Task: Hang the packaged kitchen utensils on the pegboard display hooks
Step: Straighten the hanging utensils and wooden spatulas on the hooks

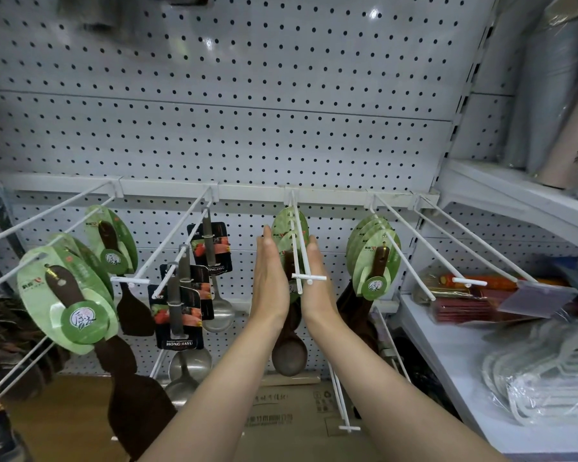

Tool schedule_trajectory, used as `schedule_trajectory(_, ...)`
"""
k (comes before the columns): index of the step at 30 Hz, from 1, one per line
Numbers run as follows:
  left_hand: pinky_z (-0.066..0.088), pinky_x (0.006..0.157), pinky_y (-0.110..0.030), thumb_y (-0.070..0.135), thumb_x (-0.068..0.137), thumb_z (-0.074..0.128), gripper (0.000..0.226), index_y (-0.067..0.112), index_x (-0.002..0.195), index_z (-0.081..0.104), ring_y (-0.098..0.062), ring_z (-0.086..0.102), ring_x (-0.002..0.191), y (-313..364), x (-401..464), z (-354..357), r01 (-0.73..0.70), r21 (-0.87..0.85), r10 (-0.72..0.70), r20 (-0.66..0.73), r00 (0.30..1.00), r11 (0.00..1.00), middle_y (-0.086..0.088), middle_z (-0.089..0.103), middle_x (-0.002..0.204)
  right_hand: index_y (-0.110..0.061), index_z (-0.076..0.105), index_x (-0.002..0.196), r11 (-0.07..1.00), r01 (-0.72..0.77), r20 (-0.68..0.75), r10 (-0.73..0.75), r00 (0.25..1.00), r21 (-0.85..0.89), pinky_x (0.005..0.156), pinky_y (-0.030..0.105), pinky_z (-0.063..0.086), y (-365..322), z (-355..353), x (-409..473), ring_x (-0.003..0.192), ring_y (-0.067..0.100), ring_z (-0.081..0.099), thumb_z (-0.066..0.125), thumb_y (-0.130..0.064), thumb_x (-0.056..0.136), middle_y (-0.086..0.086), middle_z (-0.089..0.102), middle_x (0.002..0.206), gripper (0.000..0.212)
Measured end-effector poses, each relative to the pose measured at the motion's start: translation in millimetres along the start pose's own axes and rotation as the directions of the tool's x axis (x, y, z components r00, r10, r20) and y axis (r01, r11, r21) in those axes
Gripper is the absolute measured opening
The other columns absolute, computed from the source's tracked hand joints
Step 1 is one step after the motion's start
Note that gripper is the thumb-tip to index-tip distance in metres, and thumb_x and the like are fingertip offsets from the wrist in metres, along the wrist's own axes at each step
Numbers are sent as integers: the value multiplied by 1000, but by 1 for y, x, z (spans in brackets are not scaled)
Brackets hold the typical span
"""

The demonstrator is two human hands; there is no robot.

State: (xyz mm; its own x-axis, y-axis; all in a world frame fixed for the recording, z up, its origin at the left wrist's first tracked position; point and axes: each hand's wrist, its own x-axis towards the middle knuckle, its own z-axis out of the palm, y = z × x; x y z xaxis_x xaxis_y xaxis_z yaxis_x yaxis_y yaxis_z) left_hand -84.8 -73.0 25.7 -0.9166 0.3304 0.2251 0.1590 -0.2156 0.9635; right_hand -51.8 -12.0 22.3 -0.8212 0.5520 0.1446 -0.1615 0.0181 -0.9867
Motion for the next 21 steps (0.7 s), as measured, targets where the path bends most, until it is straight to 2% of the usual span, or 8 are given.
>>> schedule_trajectory(2, 14, 126, -45, 95, 78, 21, 82, 58, 151, 22, 2, 16, 150, 0, 7, 1, -8, -9, 8, 9, 1000, 1000, 23, 21, 163, -34, 24, 160, 1000, 24, 1, -24, 1000, -10, 128, 39, 12, -2, 0, 0, 152, 1, 18, 29, -83, 77, -16, 22, 166, 97)
schedule_trajectory(7, 14, 126, -46, 96, 78, 21, 80, 59, 150, 20, 0, 17, 151, -2, 24, 2, 16, 9, -16, 21, 1000, 1000, 19, 21, 165, -35, 16, 161, 998, 37, 21, -36, 999, -51, 128, 41, 9, 2, -2, 7, 153, -1, 10, 25, -88, 73, -17, 15, 167, 104)
schedule_trajectory(12, 15, 126, -45, 99, 73, 19, 88, 57, 151, 18, -2, 20, 151, -1, 34, 1, 43, 7, -43, 21, 999, 999, 19, 24, 164, -37, 26, 159, 998, 37, 13, -37, 999, -51, 127, 43, 13, 14, -4, 17, 152, 2, 18, 25, -96, 74, -16, 24, 165, 104)
schedule_trajectory(15, 20, 124, -45, 101, 71, 20, 72, 74, 138, 25, -4, 28, 148, 1, 34, -2, 56, 0, -56, 27, 998, 998, 20, 31, 161, -44, 34, 154, 999, 25, 1, -25, 1000, -25, 126, 44, 18, 18, -5, 29, 149, 1, 26, 29, -100, 72, -19, 35, 161, 100)
schedule_trajectory(16, 22, 124, -45, 101, 71, 21, 73, 73, 138, 27, -5, 31, 147, 3, 33, -3, 67, -3, -67, 25, 997, 998, 20, 34, 160, -46, 35, 153, 1000, 21, -2, -21, 1000, -16, 125, 44, 20, 17, -6, 34, 148, 0, 28, 30, -100, 72, -20, 37, 159, 98)
schedule_trajectory(19, 27, 122, -45, 100, 68, 21, 98, 49, 152, 32, -7, 39, 143, 12, 33, -4, 103, -31, -102, 30, 994, 994, 19, 43, 153, -48, 38, 151, 1000, 0, 6, 0, 1000, 25, 124, 44, 24, 11, -7, 47, 146, 2, 35, 34, -100, 72, -19, 42, 156, 95)
schedule_trajectory(21, 30, 121, -44, 95, 74, 21, 94, 43, 150, 40, -8, 46, 137, 20, 34, -2, 129, -47, -128, 26, 991, 991, 23, 55, 133, -46, 40, 150, 1000, -13, 21, 12, 1000, 24, 124, 43, 24, 10, -6, 57, 146, 3, 36, 35, -98, 73, -18, 43, 156, 94)
